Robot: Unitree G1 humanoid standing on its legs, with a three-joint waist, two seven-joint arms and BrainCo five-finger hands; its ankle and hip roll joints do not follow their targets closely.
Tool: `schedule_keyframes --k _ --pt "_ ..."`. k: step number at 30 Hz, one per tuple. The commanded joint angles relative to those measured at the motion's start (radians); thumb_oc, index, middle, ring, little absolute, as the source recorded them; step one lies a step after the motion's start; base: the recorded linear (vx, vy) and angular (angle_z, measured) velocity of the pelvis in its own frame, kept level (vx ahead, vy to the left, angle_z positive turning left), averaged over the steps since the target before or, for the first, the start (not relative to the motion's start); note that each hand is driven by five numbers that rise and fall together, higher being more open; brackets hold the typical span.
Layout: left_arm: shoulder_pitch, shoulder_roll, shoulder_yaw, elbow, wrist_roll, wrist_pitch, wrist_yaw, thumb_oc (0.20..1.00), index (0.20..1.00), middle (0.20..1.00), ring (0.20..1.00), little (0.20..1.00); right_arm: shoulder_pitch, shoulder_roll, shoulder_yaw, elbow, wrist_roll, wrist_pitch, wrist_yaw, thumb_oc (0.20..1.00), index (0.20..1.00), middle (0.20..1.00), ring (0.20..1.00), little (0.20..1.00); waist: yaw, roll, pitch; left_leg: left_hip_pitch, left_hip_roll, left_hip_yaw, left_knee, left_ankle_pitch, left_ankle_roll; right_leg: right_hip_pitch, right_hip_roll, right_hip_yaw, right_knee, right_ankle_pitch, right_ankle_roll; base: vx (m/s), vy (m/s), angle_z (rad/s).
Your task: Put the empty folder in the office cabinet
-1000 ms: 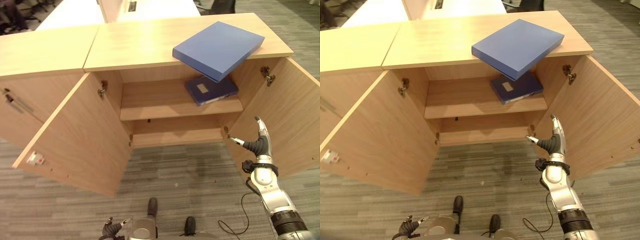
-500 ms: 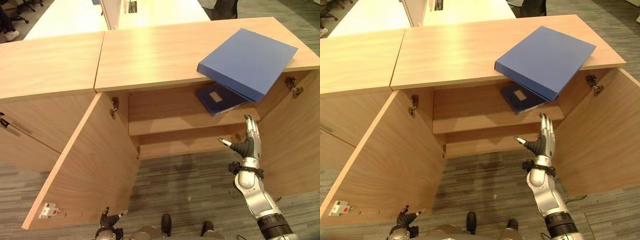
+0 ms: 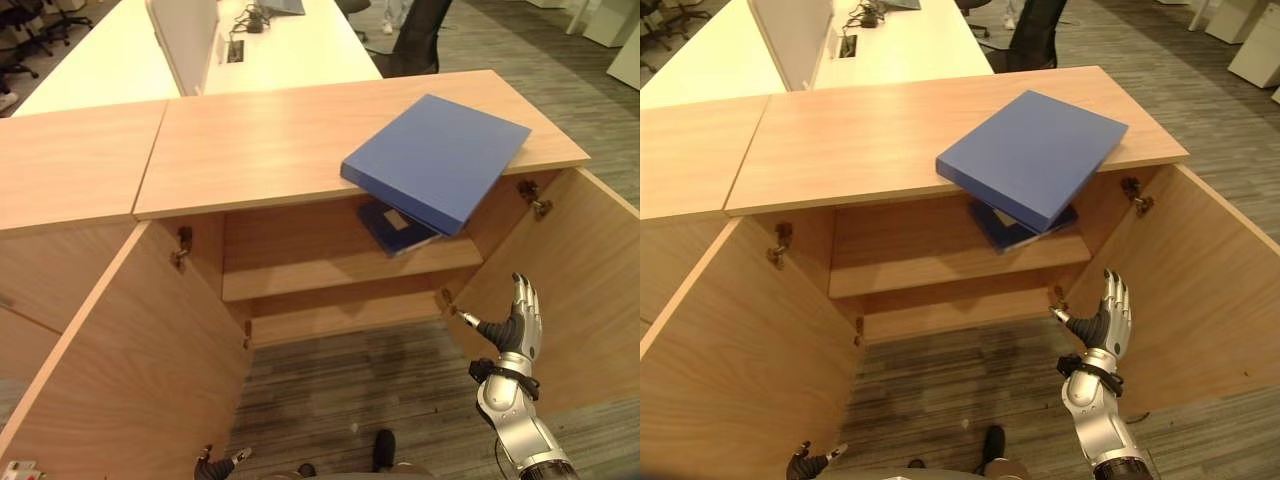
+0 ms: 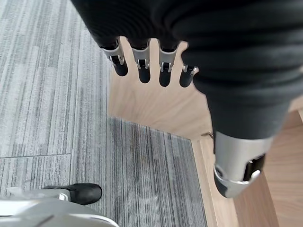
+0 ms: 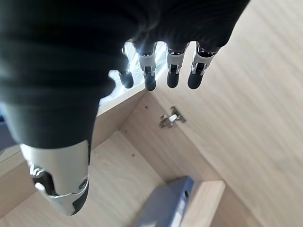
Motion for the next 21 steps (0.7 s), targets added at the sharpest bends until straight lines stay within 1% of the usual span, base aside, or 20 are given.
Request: schedule_keyframes --k 1,7,10,12,13,15,17,21 --pt "-0.017 -0.002 -0.017 0.032 0.013 -0.009 0.004 1.000 1.000 1.000 1.000 1.000 -0.015 -0.012 -0.018 -0.048 0.049 -0.049 0.004 1.000 1.000 1.000 1.000 1.000 0.015 -0.003 -0.015 -0.045 0.027 -0.023 0.007 -0.007 -0.041 0.091 -0.037 -0.005 0.008 -0.118 0.082 0.03 -0.031 0.03" --pt "0.001 -0.008 -0.022 0.024 0.005 -0.008 0.000 1.000 1.000 1.000 1.000 1.000 0.008 0.001 0.007 -0.035 0.080 -0.063 0.032 1.000 1.000 1.000 1.000 1.000 0.008 0.008 -0.017 -0.036 0.029 -0.022 0.001 -0.008 -0.047 0.105 -0.036 -0.003 0.008 -0.129 0.080 0.04 -0.031 0.00" --pt "0.022 -0.014 -0.017 0.008 0.003 -0.014 0.000 1.000 1.000 1.000 1.000 1.000 0.004 -0.037 0.012 -0.089 -0.014 -0.059 0.014 1.000 1.000 1.000 1.000 1.000 0.007 0.017 -0.014 -0.033 0.031 -0.022 0.002 -0.013 -0.048 0.112 -0.039 -0.005 0.008 -0.134 0.080 0.03 -0.012 -0.01" --pt "0.030 -0.014 -0.015 -0.005 0.018 -0.019 0.001 1.000 1.000 1.000 1.000 1.000 -0.017 -0.085 0.014 -0.130 -0.136 -0.044 -0.012 1.000 1.000 1.000 1.000 1.000 0.009 0.022 -0.008 -0.035 0.032 -0.023 0.006 -0.016 -0.050 0.114 -0.042 -0.007 0.008 -0.135 0.081 0.00 -0.015 0.01" --pt "0.028 -0.010 -0.022 -0.013 0.038 -0.022 0.000 1.000 1.000 1.000 1.000 1.000 -0.069 -0.136 0.025 -0.147 -0.229 -0.030 -0.040 1.000 1.000 1.000 1.000 1.000 0.017 0.024 -0.001 -0.044 0.034 -0.026 0.017 -0.019 -0.052 0.113 -0.046 -0.009 0.008 -0.136 0.080 -0.03 -0.040 0.02" --pt "0.012 -0.002 -0.027 -0.019 0.061 -0.027 -0.002 1.000 1.000 1.000 1.000 1.000 -0.154 -0.195 0.042 -0.160 -0.340 0.003 -0.074 1.000 1.000 1.000 1.000 1.000 0.032 0.025 0.021 -0.080 0.038 -0.029 0.062 -0.031 -0.056 0.108 -0.055 -0.018 0.008 -0.133 0.078 -0.07 -0.050 -0.02" --pt "0.004 0.000 -0.029 -0.021 0.064 -0.028 -0.002 1.000 1.000 1.000 1.000 1.000 -0.185 -0.206 0.043 -0.161 -0.357 0.012 -0.086 1.000 1.000 1.000 1.000 1.000 0.034 0.025 0.032 -0.100 0.039 -0.032 0.085 -0.038 -0.056 0.104 -0.059 -0.022 0.008 -0.131 0.078 -0.07 -0.036 0.04" --pt "-0.041 0.012 -0.043 -0.035 0.043 -0.037 0.009 1.000 1.000 1.000 1.000 1.000 -0.281 -0.215 0.020 -0.166 -0.372 0.051 -0.145 1.000 1.000 1.000 1.000 1.000 0.044 0.036 0.101 -0.201 0.034 -0.047 0.181 -0.053 -0.056 0.045 -0.084 -0.033 0.055 -0.127 0.072 -0.18 -0.034 0.11"
